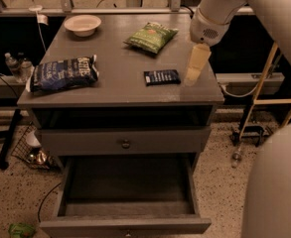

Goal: Place rxbar blueberry into middle drawer

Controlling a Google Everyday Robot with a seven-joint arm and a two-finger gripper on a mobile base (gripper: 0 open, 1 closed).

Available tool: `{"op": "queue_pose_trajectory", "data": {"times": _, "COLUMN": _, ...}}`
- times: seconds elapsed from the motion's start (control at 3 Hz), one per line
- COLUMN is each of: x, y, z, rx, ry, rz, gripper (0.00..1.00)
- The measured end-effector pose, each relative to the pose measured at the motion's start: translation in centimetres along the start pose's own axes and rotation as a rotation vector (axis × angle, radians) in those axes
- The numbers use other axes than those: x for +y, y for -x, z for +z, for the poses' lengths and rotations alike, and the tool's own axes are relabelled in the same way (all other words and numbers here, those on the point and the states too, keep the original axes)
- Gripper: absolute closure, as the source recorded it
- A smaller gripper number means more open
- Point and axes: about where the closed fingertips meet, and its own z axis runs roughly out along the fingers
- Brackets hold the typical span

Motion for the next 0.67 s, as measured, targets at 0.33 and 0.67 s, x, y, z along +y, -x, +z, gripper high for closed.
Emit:
{"op": "queue_pose_trajectory", "data": {"times": 0.33, "x": -1.3, "y": 0.8, "z": 2.6, "rx": -0.004, "ry": 0.032, "rz": 0.028, "gripper": 0.0}}
{"op": "queue_pose_trajectory", "data": {"times": 0.67, "x": -1.9, "y": 1.7, "z": 4.9, "rx": 0.001, "ry": 0.056, "rz": 0.042, "gripper": 0.0}}
